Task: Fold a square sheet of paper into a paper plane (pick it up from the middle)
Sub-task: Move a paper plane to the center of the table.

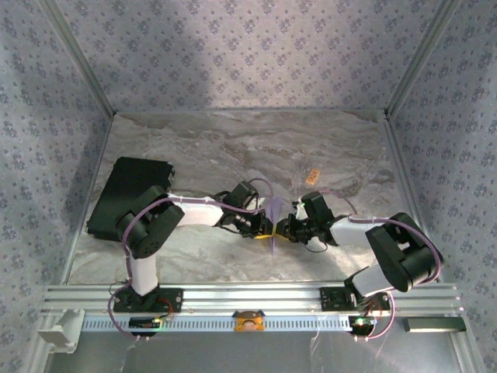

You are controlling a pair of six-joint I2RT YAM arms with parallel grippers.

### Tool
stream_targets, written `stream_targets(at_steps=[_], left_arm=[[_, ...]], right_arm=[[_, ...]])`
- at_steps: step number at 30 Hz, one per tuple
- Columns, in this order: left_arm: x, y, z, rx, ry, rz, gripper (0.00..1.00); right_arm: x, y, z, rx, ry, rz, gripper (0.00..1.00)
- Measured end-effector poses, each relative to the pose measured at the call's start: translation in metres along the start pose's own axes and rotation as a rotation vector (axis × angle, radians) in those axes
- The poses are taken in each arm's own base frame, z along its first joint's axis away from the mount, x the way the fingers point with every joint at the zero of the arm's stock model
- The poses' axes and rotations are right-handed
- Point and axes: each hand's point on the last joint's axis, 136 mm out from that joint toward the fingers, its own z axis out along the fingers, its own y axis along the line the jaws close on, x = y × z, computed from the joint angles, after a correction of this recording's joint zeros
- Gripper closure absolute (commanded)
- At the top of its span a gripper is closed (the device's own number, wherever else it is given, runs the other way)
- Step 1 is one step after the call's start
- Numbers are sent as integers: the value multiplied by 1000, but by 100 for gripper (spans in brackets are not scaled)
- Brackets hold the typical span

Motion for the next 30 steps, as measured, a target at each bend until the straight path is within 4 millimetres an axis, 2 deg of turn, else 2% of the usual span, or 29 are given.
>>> stream_targets(at_steps=[9, 15, 18, 25, 30], left_arm=[[-1, 0, 0, 3, -7, -7, 91], [-1, 9, -5, -68, -29, -7, 93], [-5, 11, -17, -151, -61, 10, 92], [-24, 0, -53, -348, -172, 86, 91], [-24, 13, -70, -494, -190, 88, 91]], right_arm=[[-1, 0, -2, -23, -2, 16, 82], [-4, -3, -8, -14, -20, 28, 81], [-6, -4, -14, 2, -40, 31, 80], [-7, -4, -24, 31, -71, 17, 78], [-5, -8, -24, 50, -68, 26, 78]])
